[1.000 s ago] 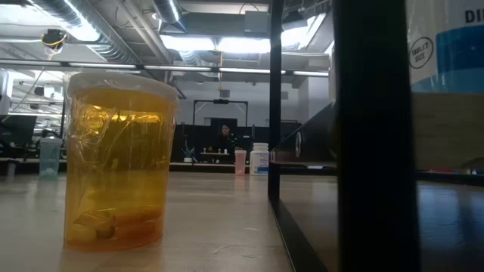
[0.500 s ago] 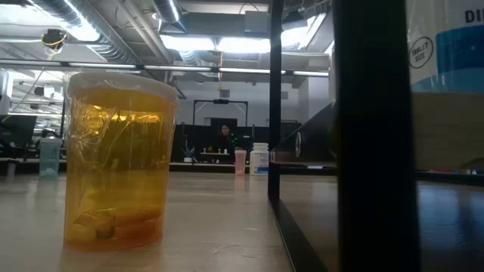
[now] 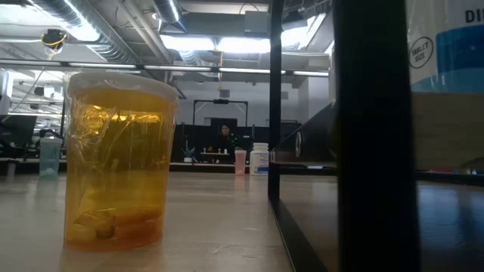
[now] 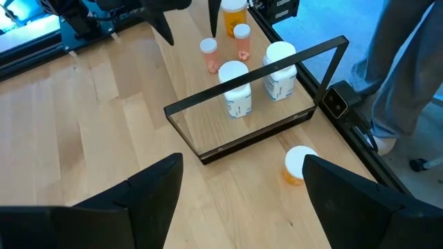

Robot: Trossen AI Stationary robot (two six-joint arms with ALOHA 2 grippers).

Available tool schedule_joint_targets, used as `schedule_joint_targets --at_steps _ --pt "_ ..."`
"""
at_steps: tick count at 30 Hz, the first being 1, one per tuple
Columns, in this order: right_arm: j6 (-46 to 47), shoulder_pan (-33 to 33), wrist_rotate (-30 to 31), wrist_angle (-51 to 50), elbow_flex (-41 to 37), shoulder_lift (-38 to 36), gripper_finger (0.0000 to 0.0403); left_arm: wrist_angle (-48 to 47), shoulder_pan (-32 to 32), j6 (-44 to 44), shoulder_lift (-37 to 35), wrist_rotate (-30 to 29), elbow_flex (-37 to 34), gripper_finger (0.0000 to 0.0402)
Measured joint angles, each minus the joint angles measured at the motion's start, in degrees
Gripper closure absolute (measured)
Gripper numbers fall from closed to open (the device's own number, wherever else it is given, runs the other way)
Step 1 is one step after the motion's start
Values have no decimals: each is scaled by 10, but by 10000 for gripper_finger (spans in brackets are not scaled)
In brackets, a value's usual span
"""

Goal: Pick and place medicine bottles onto shelf by color
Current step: Put the top right pink pill bottle on the shelf

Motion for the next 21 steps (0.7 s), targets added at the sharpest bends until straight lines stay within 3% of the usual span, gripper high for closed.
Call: schedule_joint_targets --at_steps 21 --pt "20 -17 -35 53 -12 0 97 0 0 0 0 0 0 109"
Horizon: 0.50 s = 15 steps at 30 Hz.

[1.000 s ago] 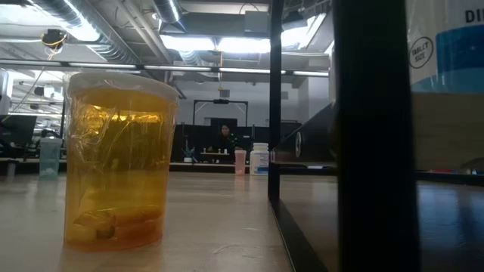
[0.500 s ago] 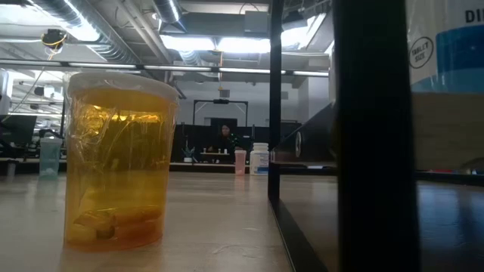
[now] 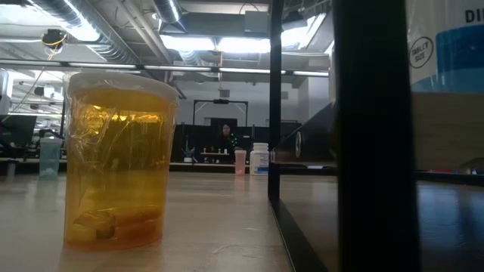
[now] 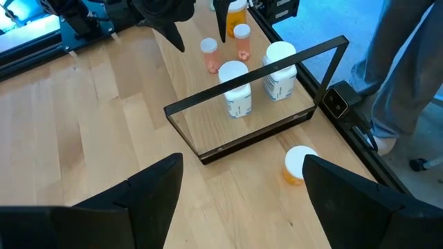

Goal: Pick and place medicine bottles onto shelf by color
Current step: Put the top right pink pill bottle on the shelf

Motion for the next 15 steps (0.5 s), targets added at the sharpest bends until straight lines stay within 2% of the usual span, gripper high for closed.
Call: schedule_joint_targets --at_steps 15 --pt "-1 0 9 2 -6 1 97 0 0 0 0 0 0 109"
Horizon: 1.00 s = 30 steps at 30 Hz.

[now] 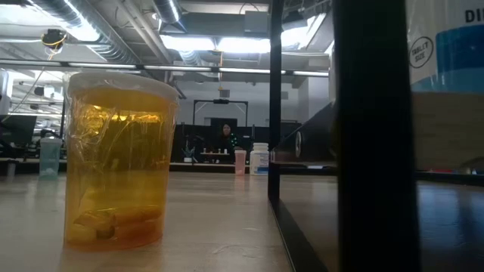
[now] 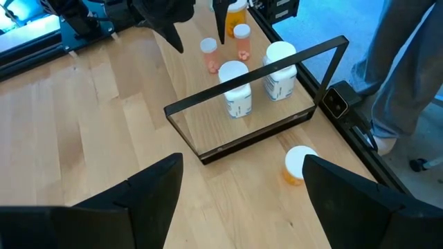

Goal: Pick and place medicine bottles onto shelf by color
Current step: Put the top right pink pill bottle on the shelf

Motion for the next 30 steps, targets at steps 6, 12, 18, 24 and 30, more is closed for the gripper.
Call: schedule_joint_targets --at_steps 6,12,18,24,30 --pt "4 0 -20 42 -42 1 97 0 0 0 0 0 0 109" --pt "5 0 -20 46 -50 1 97 0 0 0 0 0 0 109" --pt "5 0 -20 47 -50 1 97 0 0 0 0 0 0 109" --pt "7 0 -20 47 -50 1 97 0 0 0 0 0 0 109" --pt "15 0 -20 47 -50 1 97 0 0 0 0 0 0 109"
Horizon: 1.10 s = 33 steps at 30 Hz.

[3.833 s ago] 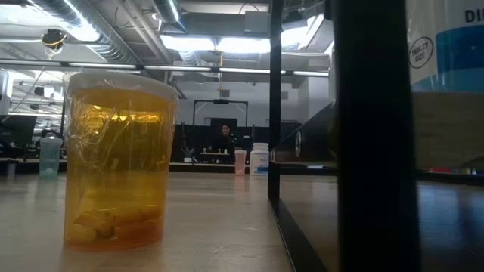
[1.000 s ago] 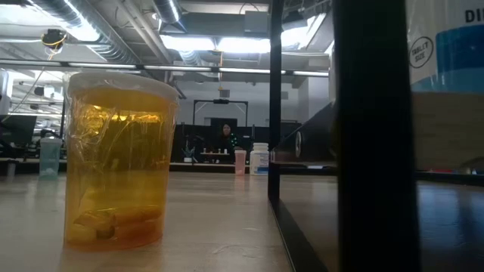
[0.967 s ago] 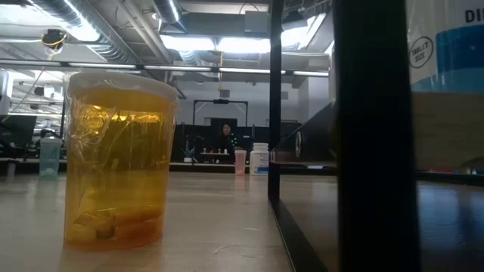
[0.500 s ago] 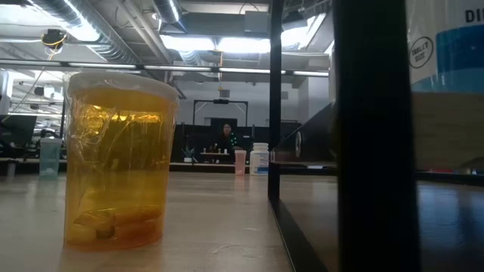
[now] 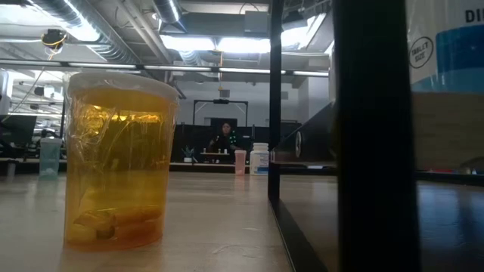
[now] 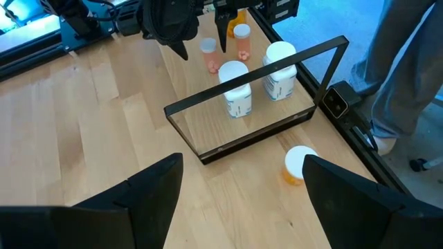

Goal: Pick and place medicine bottles onto shelf by color
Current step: Put the top right pink pill bottle on the shelf

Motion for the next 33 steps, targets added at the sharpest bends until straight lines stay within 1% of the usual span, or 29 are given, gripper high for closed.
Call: schedule_joint_targets --at_steps 12,15,33 --pt "9 4 -17 23 0 0 97 0 0 0 0 0 0 109" --pt "12 4 -30 31 0 0 97 0 0 0 0 0 0 109" --pt "21 9 -33 49 0 0 97 0 0 0 0 0 0 109"
